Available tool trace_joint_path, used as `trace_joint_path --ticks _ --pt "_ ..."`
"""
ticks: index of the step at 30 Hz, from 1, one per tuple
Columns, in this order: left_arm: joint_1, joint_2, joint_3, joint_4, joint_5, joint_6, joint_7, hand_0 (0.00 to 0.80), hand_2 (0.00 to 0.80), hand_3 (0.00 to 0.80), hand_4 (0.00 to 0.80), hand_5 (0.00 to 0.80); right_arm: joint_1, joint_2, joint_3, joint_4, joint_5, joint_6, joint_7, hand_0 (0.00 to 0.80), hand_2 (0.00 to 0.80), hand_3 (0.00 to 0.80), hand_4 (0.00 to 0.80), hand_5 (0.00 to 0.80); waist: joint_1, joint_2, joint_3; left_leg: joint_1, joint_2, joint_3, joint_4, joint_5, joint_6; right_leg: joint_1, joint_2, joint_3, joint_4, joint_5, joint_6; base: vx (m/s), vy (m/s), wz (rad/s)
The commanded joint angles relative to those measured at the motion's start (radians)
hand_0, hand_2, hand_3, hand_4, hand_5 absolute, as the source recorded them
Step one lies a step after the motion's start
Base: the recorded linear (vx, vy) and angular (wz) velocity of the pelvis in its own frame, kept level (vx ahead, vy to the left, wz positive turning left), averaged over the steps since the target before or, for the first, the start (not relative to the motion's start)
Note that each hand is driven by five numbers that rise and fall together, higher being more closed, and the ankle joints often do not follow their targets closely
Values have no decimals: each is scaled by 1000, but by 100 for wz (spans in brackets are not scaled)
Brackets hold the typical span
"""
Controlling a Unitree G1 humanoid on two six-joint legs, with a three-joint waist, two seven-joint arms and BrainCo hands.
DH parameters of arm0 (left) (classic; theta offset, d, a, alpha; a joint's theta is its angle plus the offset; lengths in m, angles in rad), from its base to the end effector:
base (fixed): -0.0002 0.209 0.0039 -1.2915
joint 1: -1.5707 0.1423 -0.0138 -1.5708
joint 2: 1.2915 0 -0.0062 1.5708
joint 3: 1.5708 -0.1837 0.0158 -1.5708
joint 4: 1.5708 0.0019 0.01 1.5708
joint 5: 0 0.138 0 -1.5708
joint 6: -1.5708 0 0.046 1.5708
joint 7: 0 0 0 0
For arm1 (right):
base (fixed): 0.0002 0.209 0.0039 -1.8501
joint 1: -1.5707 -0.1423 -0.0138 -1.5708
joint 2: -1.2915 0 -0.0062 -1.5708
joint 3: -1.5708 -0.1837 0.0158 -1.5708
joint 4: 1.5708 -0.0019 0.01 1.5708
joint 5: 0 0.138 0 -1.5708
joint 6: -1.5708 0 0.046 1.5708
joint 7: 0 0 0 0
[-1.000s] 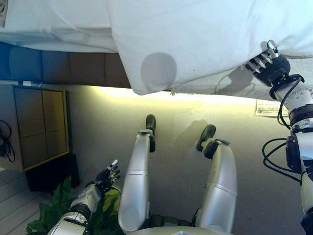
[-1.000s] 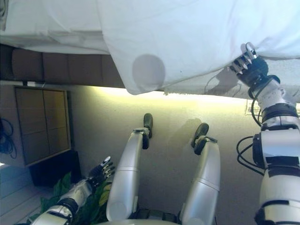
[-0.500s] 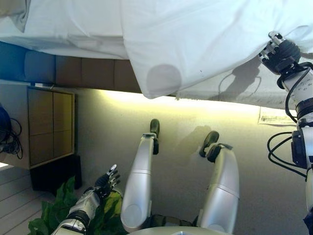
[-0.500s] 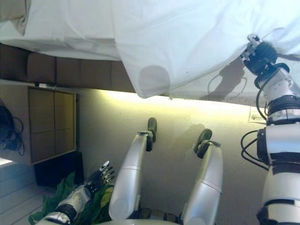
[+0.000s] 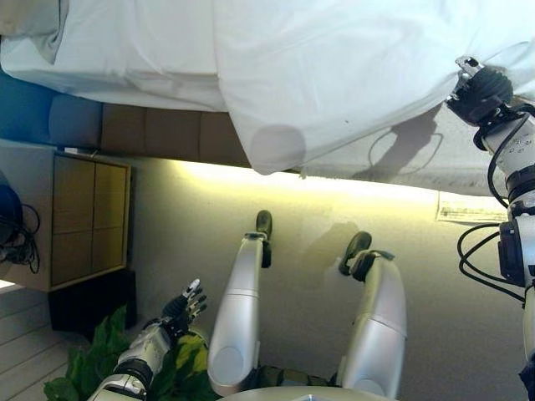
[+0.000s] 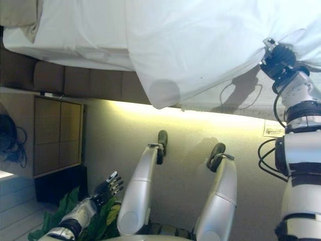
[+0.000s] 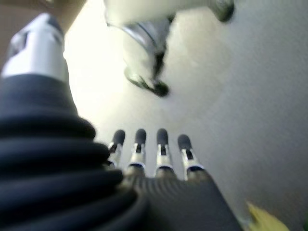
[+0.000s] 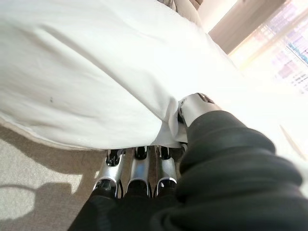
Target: Make the bed neatly
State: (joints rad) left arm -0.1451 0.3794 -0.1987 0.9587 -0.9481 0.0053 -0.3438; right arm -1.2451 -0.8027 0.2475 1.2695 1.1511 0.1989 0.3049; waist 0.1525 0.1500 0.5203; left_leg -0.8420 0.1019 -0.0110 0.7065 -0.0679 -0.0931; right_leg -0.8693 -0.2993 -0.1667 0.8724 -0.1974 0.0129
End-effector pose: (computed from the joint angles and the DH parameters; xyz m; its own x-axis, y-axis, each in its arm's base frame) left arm 0.1652 0.2476 -0.0673 0.7940 -0.1250 -0.5949 -0.2191 0.8540 -0.4719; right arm 0.3384 -0.3148 0.2408 0.9954 -0.0502 0.0815 0.0058 0.8814 0.4723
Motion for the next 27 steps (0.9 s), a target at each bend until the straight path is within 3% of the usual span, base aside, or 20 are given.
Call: trace_joint_path --ticks 1,7,11,15,20,21,27 --pt "-31 97 18 -115 -124 -71 12 0 0 0 0 0 6 -5 -6 -130 49 -56 61 800 800 800 800 800 -9 -4 -14 98 51 10 -79 -15 14 84 -19 38 -71 19 46 0 0 0" --pt "-217 175 -40 -396 -187 -181 201 0 0 0 0 0 58 56 -26 -161 105 -68 83 800 800 800 800 800 -15 -39 -42 211 52 24 -154 -3 9 212 -10 7 -170 44 61 29 -3 1" --pt "-332 185 -63 -455 -103 -276 339 0 0 0 0 0 62 96 -20 -156 103 -60 90 800 800 800 800 800 -17 -68 -69 282 52 27 -206 10 4 293 2 -16 -243 61 65 33 -14 -2" --pt "-425 194 -84 -422 68 -267 457 0 0 0 0 0 72 137 -12 -152 102 -35 80 800 800 800 800 800 -20 -101 -98 350 59 30 -260 26 -3 373 17 -34 -323 82 69 62 -45 -8" --pt "-455 160 -131 -361 50 -199 416 0 0 0 0 0 77 170 15 -148 107 -18 72 800 800 800 800 800 -33 -115 -127 427 73 44 -331 50 -11 457 35 -49 -426 113 73 30 6 -5" --pt "-449 148 -137 -356 17 -189 400 0 0 0 0 0 77 173 18 -150 110 -21 72 800 800 800 800 800 -36 -114 -127 429 74 52 -345 77 -6 461 37 -59 -447 140 64 -37 51 -7" --pt "-412 38 -172 -318 -199 -93 275 0 0 0 0 0 46 200 33 -154 121 -40 52 800 800 800 800 800 -38 -122 -140 463 88 46 -357 50 -18 495 56 -60 -453 110 68 42 9 -4"
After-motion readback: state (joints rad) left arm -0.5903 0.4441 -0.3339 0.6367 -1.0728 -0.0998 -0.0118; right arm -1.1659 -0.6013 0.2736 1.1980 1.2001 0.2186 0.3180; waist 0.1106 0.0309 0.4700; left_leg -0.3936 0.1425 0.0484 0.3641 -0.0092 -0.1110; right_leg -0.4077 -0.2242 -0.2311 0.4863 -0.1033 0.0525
